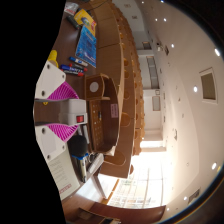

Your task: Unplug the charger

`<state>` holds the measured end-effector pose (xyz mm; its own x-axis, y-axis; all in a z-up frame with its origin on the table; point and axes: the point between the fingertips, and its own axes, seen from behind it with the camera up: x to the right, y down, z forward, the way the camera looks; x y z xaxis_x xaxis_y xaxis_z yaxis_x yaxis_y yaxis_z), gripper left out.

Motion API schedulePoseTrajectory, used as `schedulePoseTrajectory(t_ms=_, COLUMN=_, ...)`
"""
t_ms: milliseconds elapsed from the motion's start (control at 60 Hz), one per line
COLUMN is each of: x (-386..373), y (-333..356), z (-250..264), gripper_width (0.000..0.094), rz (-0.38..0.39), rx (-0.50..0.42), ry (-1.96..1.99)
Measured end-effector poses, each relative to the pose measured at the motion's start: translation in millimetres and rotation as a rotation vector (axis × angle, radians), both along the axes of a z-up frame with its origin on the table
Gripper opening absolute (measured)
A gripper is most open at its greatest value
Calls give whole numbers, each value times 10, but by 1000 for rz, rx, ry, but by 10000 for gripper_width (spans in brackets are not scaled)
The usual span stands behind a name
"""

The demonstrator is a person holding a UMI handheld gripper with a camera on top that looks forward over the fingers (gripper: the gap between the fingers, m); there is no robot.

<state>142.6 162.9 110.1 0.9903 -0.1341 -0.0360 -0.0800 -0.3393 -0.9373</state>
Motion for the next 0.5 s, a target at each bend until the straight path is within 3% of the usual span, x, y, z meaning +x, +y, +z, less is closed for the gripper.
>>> schedulePoseTrajectory(t_ms=167, x=225, y=-49, z=-705, gripper_width=308, rz=10, rx=-151, ry=83)
schedulePoseTrajectory(t_ms=350, x=298, y=-164, z=-924, gripper_width=395, rz=15, rx=-204, ry=112)
schedulePoseTrajectory(t_ms=417, x=332, y=-193, z=-912, gripper_width=490, rz=10, rx=-216, ry=92)
schedulePoseTrajectory(t_ms=500, x=359, y=-234, z=-844, gripper_width=734, rz=11, rx=-223, ry=49)
